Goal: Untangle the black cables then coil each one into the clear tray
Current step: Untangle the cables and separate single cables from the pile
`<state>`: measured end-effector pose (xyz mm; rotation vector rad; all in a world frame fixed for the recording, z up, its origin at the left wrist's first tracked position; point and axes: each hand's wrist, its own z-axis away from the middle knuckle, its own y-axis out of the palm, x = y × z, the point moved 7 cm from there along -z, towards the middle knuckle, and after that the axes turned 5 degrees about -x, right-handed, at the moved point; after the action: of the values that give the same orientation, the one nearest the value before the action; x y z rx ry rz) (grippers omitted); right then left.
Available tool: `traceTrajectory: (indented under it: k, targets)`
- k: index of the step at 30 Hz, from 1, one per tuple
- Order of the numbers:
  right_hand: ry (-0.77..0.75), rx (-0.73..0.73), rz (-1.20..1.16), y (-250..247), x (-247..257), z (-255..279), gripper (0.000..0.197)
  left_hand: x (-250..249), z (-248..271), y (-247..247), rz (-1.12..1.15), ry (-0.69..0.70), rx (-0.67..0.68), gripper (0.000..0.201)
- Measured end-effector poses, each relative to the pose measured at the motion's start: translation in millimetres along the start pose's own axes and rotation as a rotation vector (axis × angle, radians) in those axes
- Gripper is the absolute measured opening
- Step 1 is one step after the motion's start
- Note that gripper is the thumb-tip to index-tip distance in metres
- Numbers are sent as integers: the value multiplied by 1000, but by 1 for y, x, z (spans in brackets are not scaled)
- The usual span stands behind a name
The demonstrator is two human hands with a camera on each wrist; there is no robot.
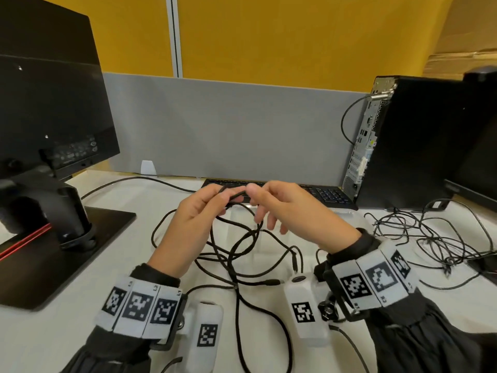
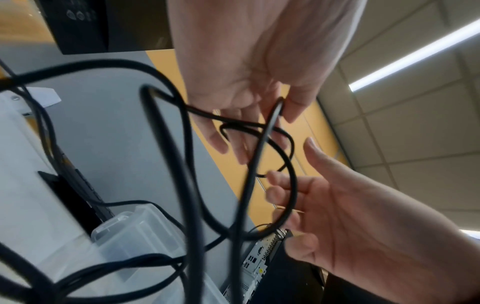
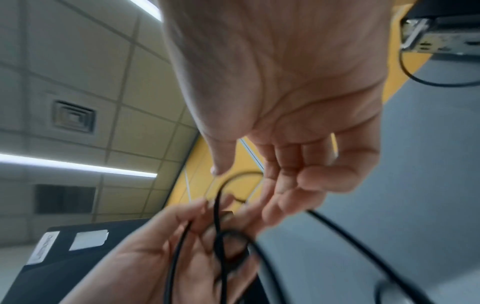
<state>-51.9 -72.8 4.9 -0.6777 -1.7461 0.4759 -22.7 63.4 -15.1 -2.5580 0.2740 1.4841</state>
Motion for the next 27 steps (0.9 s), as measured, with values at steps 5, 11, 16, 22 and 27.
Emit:
traceTrajectory:
  k: [5, 11, 16, 22, 27]
  targets:
    - [190, -28, -563, 7, -19, -3, 22, -3, 2, 1, 13, 21, 96, 29]
    - [247, -84, -1129, -16, -26, -1, 21, 18, -8, -32, 161, -221, -100, 27]
    - [257, -129, -1128, -52, -31, 9, 23, 30, -10, -59, 296, -414, -196, 31]
    - [188, -14, -678, -60, -9, 16, 26, 32, -12, -68, -21, -367, -178, 25]
    - [176, 239, -399, -30, 17, 17, 31, -3, -7, -46, -56, -64, 3, 37]
